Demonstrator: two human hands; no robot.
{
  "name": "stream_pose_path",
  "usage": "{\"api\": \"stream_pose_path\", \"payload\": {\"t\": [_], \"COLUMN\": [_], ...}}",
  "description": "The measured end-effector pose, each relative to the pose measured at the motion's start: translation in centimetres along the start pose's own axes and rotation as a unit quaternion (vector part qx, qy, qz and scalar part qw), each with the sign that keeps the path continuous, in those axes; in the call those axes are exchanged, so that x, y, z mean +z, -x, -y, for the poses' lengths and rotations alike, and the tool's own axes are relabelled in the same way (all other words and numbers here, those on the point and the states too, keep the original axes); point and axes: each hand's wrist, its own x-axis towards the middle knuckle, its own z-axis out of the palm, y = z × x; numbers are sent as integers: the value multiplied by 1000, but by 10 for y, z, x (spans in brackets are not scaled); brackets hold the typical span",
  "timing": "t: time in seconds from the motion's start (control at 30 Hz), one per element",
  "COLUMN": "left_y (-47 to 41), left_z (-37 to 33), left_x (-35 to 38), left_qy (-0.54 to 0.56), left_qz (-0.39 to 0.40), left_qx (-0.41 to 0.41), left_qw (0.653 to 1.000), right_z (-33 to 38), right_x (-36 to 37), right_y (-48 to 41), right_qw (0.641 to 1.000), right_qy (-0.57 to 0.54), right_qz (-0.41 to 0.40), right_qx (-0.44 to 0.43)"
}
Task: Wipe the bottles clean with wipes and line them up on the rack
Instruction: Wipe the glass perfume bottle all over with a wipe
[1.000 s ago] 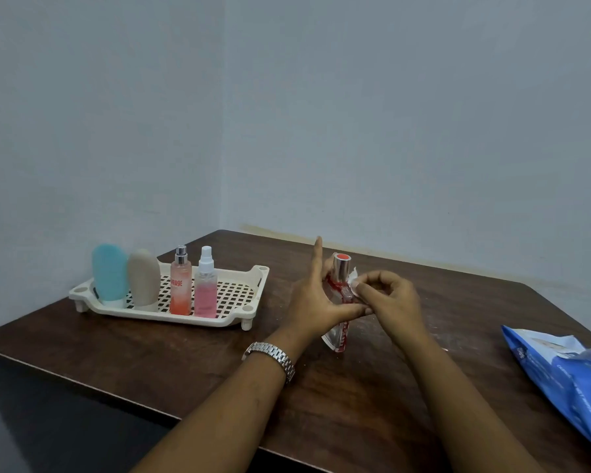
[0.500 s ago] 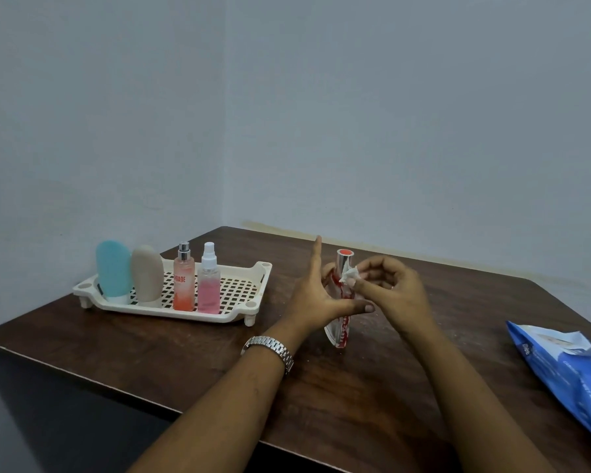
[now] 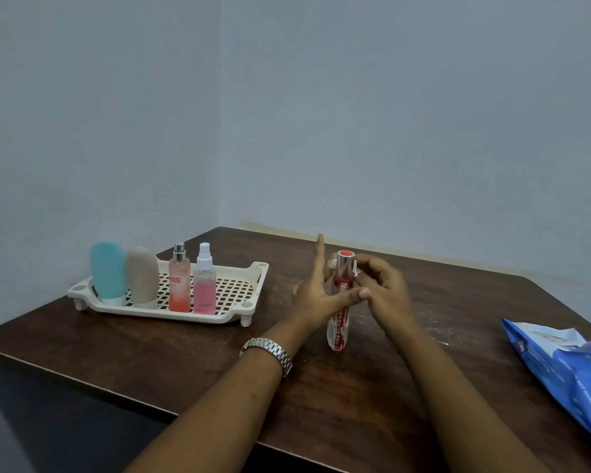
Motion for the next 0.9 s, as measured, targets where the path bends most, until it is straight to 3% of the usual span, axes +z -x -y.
{"api": "stream_pose_path", "payload": {"t": [0.2,0.43,0.53,0.73,0.9], "left_y": [4,3,4,2,1], "left_z": [-6,-2,0,4,2], "left_x": [2,1,-4,-14,-10], "left_qy": [-183,-225,-270,-260,-210], "left_qz": [-50,-62,-74,-130,-134], "left_qx": [61,120,132,122,118], "left_qw": [980,965,951,949,961], "right_z": [6,4,2,0,2], "right_x": [-5,-4,-5,-5,-1], "right_y": [0,0,0,8,13], "right_qw": [997,991,991,969,982], "right_qy": [31,85,107,227,175], "right_qz": [70,99,73,48,50], "right_qx": [-1,-21,-39,-83,-53]}}
